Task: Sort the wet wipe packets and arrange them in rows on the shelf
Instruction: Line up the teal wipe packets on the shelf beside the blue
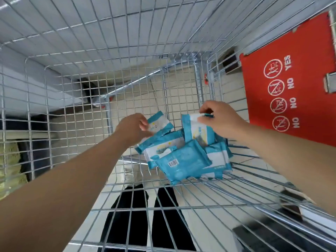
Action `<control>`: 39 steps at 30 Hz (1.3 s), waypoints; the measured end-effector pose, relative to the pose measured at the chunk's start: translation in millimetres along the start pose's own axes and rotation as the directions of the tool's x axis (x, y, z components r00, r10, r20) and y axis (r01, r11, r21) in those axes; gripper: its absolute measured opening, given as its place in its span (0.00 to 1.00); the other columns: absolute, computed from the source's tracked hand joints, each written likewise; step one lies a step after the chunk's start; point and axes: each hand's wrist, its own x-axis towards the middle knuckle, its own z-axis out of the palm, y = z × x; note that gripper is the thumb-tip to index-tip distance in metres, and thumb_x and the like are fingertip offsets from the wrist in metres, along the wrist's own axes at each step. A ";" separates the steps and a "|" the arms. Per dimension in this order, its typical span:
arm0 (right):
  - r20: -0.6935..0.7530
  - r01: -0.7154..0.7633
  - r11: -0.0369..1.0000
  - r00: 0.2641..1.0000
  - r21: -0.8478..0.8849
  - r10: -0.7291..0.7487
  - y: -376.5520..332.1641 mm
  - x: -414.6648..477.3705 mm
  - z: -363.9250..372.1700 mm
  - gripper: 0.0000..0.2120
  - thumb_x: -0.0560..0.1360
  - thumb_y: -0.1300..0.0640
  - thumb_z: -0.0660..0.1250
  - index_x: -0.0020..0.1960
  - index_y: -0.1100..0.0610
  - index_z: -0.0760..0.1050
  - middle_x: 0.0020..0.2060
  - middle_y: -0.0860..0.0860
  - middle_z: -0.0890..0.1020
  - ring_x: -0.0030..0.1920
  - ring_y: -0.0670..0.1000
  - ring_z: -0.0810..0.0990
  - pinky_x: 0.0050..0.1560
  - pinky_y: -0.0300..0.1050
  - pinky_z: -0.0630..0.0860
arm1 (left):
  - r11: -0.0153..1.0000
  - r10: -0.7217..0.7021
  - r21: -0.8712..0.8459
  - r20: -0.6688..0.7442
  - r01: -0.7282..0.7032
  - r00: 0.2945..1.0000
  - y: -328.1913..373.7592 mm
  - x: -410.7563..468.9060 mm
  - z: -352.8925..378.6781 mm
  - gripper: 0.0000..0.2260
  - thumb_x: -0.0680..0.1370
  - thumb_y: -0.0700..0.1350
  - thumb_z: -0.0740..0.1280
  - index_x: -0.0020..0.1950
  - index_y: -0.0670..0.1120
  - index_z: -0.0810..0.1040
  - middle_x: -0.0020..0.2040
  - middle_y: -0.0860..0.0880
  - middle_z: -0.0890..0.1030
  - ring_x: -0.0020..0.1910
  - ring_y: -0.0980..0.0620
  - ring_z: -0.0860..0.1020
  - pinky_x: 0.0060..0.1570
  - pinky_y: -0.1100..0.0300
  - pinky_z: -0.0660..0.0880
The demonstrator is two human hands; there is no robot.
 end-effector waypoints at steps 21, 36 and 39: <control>0.105 -0.141 0.938 0.988 0.316 0.113 -17.5 -2.2 -36.9 0.10 0.75 0.61 0.69 0.56 0.56 0.76 0.52 0.54 0.83 0.51 0.53 0.82 0.55 0.54 0.79 | 1.000 0.014 0.009 0.271 -0.017 0.963 7.7 -30.0 -17.5 0.16 0.74 0.47 0.72 0.59 0.45 0.76 0.50 0.49 0.79 0.43 0.51 0.77 0.45 0.60 0.73; 0.367 -0.148 0.986 0.915 -0.077 0.166 -17.3 -24.9 35.6 0.12 0.71 0.59 0.71 0.53 0.59 0.74 0.46 0.53 0.80 0.45 0.52 0.80 0.44 0.45 0.75 | 0.993 -0.046 0.117 0.312 0.010 0.949 -9.1 -32.0 -29.5 0.17 0.76 0.45 0.69 0.63 0.43 0.74 0.52 0.48 0.79 0.45 0.49 0.75 0.44 0.60 0.71; 0.332 -0.044 0.972 0.935 -0.231 0.121 -24.1 -22.3 45.4 0.09 0.72 0.60 0.69 0.43 0.60 0.69 0.42 0.54 0.70 0.36 0.51 0.70 0.33 0.44 0.66 | 0.995 -0.046 0.104 0.319 0.013 0.947 -13.4 -34.8 -36.3 0.18 0.77 0.46 0.69 0.65 0.45 0.73 0.55 0.48 0.79 0.47 0.49 0.75 0.47 0.58 0.70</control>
